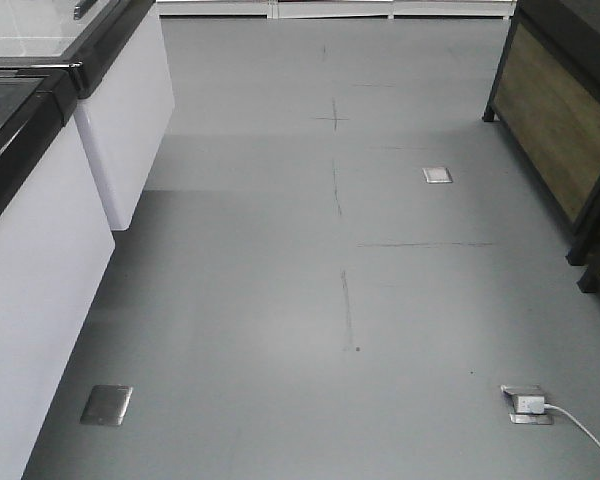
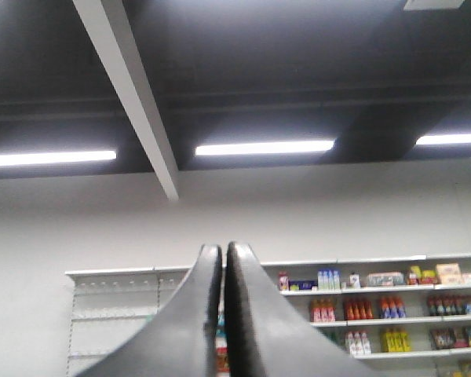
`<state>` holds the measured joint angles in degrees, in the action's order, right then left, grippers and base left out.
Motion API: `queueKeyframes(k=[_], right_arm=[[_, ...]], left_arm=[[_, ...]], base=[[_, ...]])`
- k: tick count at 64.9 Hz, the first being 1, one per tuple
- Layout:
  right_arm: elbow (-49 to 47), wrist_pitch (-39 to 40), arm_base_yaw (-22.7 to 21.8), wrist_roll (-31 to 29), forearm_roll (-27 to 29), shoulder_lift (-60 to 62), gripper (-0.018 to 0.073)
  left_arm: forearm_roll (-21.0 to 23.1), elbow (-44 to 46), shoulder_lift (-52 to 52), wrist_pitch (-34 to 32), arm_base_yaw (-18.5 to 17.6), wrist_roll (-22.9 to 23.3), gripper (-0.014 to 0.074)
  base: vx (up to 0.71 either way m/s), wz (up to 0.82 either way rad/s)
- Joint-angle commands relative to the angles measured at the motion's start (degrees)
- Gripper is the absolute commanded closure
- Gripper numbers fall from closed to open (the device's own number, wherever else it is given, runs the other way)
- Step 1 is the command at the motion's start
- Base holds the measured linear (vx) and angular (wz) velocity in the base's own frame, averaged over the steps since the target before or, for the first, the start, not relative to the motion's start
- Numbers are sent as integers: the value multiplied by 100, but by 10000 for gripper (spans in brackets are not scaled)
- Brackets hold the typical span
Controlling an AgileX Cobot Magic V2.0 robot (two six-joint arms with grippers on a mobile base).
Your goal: Left arm holds basket, right arm returns cookies
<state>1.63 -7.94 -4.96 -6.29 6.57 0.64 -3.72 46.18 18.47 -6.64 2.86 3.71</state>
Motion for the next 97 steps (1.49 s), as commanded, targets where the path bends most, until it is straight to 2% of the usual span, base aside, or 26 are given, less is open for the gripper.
queueKeyframes(k=[1,11,23,47,54,68,88,97], right_arm=[[99,415,-21,-34,-45,53,565],[99,415,-21,-34,-45,53,565],[99,415,-21,-34,-45,53,565],[99,415,-21,-34,-45,53,565],[99,415,-21,-34,-45,53,565],[99,415,-21,-34,-45,53,565],[99,415,-21,-34,-45,53,565],[99,415,-21,-34,-45,53,565]], left_arm=[[-207,712,716,277,8,-3,594],[-291,1259,1530,356,8,-3,573],[-272,1283,2404,191,8,-3,489],[-221,1283,3304,547,8,60,121],[-221,1283,3431,804,8,60,72],[-221,1283,3490,1485,8,60,69],[-226,1283,3485,1543,21,75,71],[-222,1283,3482,1543,439,413,74]], base=[[0,0],[0,0],[0,0],[0,0],[0,0],[0,0],[0,0],[0,0]])
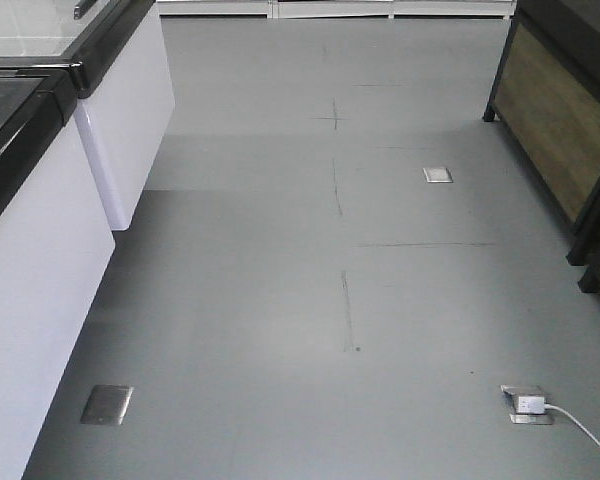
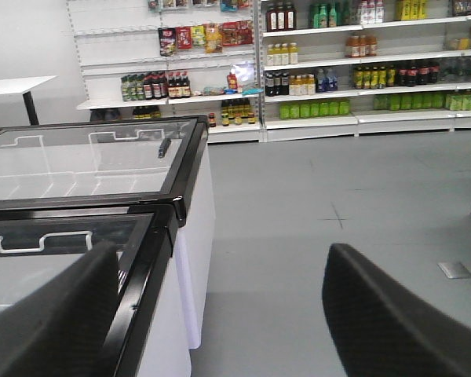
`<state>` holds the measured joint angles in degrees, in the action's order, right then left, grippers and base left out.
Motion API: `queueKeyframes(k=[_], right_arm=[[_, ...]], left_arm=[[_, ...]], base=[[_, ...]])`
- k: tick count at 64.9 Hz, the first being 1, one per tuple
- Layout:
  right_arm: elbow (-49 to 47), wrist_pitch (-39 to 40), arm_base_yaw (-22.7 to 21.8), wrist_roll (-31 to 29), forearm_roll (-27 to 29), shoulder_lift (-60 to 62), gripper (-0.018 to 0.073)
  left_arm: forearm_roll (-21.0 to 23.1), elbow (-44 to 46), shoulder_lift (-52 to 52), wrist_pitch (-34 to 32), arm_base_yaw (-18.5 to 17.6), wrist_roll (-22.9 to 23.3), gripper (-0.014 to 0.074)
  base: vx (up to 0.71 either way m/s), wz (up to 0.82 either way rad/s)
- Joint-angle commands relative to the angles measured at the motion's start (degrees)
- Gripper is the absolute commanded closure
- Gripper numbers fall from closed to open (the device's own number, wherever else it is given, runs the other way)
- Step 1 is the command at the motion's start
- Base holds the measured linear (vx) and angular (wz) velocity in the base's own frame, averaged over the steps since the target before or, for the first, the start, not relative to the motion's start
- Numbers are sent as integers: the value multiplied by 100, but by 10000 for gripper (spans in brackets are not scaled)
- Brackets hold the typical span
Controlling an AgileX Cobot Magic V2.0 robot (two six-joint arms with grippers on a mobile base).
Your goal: Left arm holds basket, right arm returns cookies
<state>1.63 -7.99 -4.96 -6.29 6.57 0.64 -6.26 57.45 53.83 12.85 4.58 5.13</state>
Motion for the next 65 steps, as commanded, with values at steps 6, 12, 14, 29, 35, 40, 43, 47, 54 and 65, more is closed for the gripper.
queueKeyframes(k=[6,12,14,29,35,40,43,47,54,65], right_arm=[[99,420,-21,-34,-45,53,565],[99,420,-21,-34,-45,53,565],[99,420,-21,-34,-45,53,565],[99,420,-21,-34,-45,53,565],[99,420,-21,-34,-45,53,565],[99,420,-21,-34,-45,53,565],[99,420,-21,-34,-45,53,565],[99,420,-21,-34,-45,53,565],[99,420,-21,-34,-45,53,565],[99,420,-21,-34,-45,53,565]], left_arm=[[32,156,-191,-390,706,494,74],[32,156,-296,-309,1129,704,74],[32,156,-352,-272,1306,786,74],[32,156,-674,-132,2473,2258,74],[32,156,-679,-120,2787,3153,74],[32,148,-673,-105,2948,3860,74],[32,84,-673,-141,3040,4344,74],[32,-31,-656,-173,3149,4916,74],[26,-417,-582,-277,3393,5995,74],[31,-1061,-354,-1207,3523,7067,74]], base=[[0,0],[0,0],[0,0],[0,0],[0,0],[0,0],[0,0],[0,0],[0,0],[0,0]])
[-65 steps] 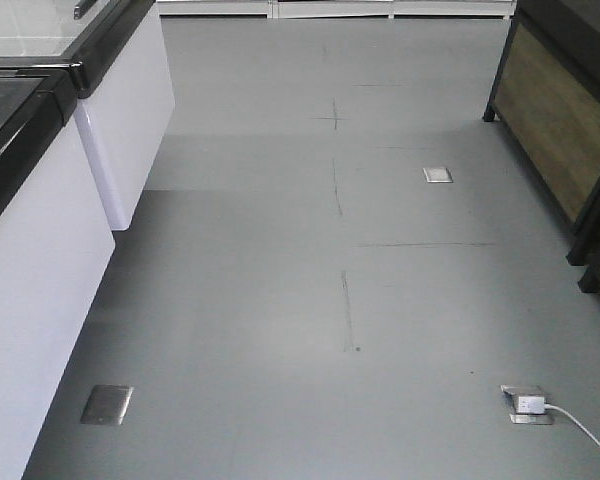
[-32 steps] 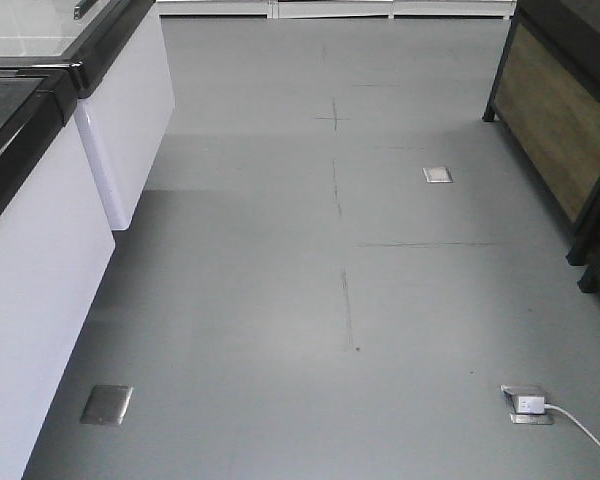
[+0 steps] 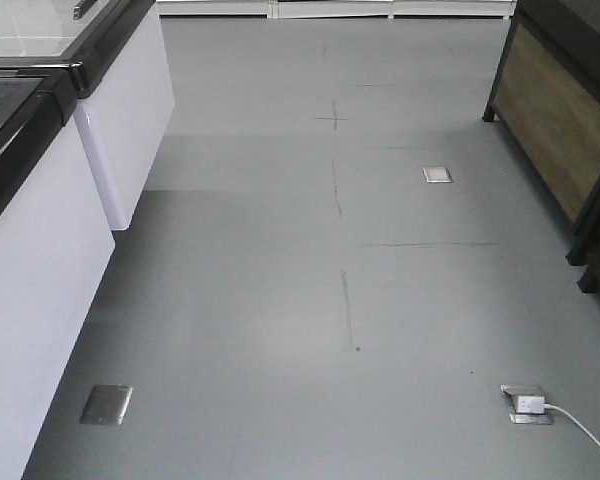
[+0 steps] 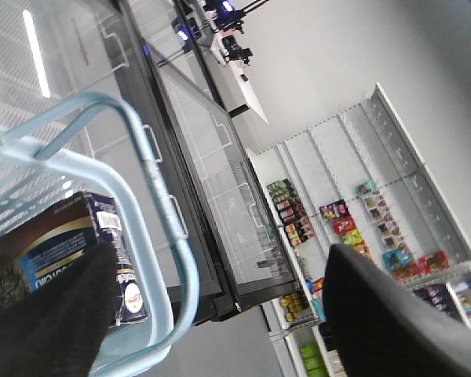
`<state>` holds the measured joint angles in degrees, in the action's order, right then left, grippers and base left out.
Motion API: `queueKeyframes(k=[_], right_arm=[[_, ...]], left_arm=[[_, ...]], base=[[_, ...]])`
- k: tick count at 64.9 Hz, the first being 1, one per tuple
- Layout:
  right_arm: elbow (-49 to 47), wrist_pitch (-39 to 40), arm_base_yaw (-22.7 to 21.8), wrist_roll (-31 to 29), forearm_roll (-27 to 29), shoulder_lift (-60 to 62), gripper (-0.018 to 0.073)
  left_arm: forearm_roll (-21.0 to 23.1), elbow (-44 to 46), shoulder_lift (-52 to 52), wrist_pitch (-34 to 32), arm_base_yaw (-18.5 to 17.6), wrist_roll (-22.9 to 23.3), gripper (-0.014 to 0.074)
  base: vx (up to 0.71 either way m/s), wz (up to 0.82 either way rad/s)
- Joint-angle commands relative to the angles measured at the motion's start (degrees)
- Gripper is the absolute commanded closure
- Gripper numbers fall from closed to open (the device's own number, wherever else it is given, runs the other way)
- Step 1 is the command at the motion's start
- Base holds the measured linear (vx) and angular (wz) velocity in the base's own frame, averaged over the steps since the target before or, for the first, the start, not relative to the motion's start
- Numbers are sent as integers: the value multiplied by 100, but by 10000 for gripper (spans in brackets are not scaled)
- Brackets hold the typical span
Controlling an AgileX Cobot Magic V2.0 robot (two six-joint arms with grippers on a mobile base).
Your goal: Left arm holds basket, right arm returns cookies
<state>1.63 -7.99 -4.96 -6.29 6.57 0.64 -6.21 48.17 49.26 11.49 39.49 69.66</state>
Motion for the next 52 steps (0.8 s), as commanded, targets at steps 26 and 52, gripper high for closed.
queueKeyframes(k=[26,52], right_arm=[[99,420,-21,-34,-45,53,565],[99,420,-21,-34,-45,53,565]], left_arm=[[157,-471,1222,-3835,32,1119,74],[983,-465,1951,-4178,0,1165,74]], base=[[0,0],[0,0]])
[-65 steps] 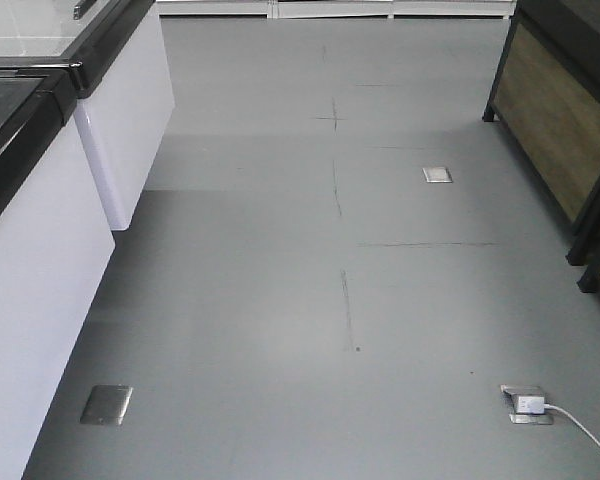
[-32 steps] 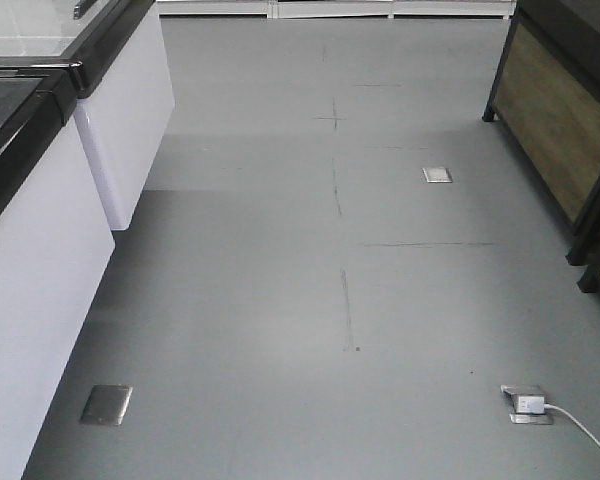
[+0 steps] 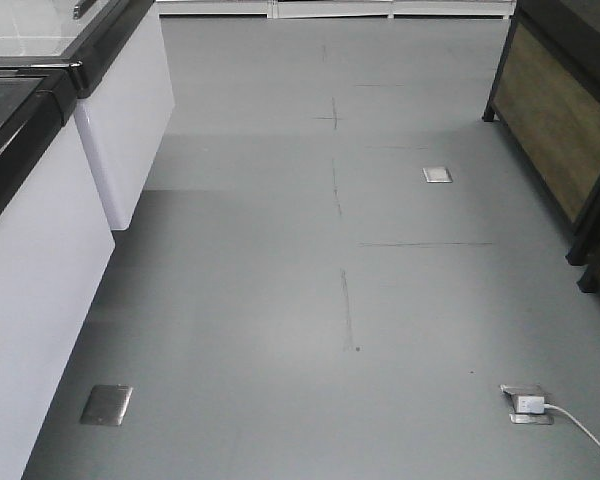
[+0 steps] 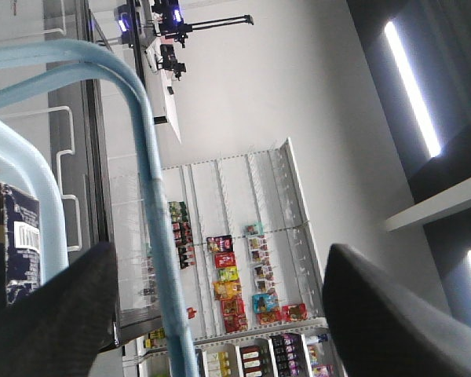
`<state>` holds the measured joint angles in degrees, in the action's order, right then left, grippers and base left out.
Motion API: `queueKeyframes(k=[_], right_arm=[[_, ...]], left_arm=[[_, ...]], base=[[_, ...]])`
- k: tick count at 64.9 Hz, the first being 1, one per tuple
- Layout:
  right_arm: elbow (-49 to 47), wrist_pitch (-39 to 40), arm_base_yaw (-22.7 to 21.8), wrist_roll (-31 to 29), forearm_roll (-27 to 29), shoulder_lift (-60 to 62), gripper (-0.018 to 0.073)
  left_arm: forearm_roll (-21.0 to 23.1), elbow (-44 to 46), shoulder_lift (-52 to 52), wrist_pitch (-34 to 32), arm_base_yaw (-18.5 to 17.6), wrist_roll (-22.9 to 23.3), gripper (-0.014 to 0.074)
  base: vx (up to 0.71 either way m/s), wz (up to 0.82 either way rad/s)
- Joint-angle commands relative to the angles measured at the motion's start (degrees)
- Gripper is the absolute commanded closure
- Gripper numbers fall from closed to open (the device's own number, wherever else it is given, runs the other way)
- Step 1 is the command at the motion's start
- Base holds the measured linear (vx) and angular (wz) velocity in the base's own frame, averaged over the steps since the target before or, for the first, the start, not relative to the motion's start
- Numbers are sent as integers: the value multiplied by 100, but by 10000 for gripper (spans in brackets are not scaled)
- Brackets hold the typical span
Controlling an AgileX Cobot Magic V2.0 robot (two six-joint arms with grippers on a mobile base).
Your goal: Left arm holds basket, right arm returns cookies
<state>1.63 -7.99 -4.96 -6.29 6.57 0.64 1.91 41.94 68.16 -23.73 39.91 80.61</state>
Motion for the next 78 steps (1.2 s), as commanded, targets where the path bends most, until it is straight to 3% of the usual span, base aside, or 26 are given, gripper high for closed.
queueKeyframes(k=[1,17,32,38,51,65,78], right_arm=[[99,420,-21,-34,-45,53,565],[99,420,-21,-34,-45,53,565],[99,420,-21,-34,-45,53,565],[99,420,-21,-34,-45,53,565],[99,420,-21,-34,-45,53,565],[99,420,-21,-34,-45,53,565],[99,420,-21,-34,-45,53,565]], left_arm=[[172,158,92,-715,-41,112,74],[109,172,646,-1464,-53,1054,74],[59,172,969,-2032,-105,1235,74],[-250,172,1050,-2213,-105,1536,74],[-393,172,1123,-2195,-105,1670,79],[-380,172,1136,-2200,-105,1665,157],[-380,172,1250,-2197,-105,1665,311]], base=[[0,0],[0,0],[0,0],[0,0],[0,0],[0,0],[0,0]])
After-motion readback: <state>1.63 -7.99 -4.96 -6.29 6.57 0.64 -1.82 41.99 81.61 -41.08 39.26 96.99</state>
